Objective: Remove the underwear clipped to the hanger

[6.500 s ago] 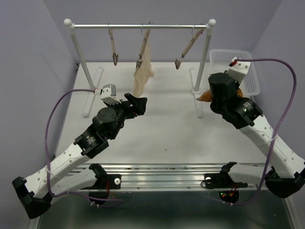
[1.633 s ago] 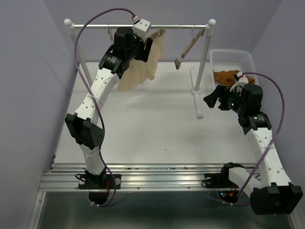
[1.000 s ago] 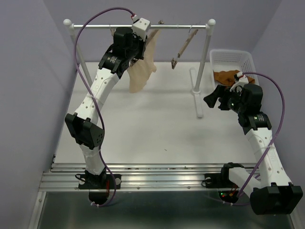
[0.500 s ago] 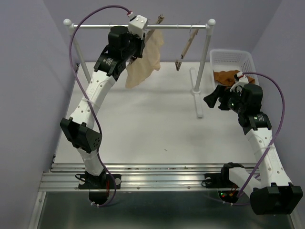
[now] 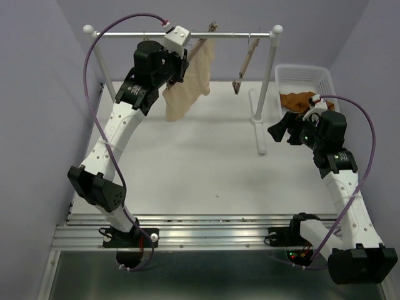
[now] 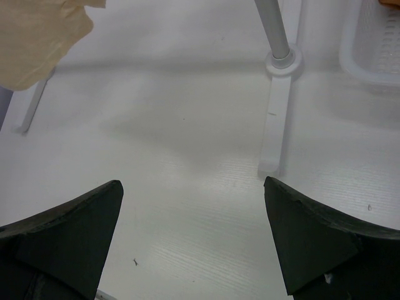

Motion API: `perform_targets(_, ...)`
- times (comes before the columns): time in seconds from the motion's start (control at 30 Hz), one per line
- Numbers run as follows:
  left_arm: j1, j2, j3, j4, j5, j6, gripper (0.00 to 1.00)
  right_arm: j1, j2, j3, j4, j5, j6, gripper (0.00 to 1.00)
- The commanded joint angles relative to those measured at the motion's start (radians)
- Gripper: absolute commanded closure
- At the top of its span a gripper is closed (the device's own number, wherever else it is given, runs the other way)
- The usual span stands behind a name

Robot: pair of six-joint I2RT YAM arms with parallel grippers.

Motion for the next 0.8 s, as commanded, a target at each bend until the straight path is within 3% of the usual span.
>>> perform_targets(0.0,-0.001,-0.072,-0.025,0.090,0.013,0.024,1.00,-0.001,-0.022,0.012,0.002,0.005,-0.007,0.00)
perform_targets(0.37,-0.011,-0.195,-0.247,0.133,0.018,0.039,1.00,-0.001,-0.010,0.018,-0.012,-0.031,-0.029,0.00)
perform_targets(0.63,-0.026,-0.359,-0.493,0.166,0.013,-0.030,1.00,-0.001,-0.012,-0.016,0.071,-0.348,-0.122,0.00)
perform_targets(0.77,-0.044,-0.491,-0.660,0.176,-0.021,-0.221,1.00,-0.001,0.008,-0.014,0.160,-0.452,-0.153,0.00)
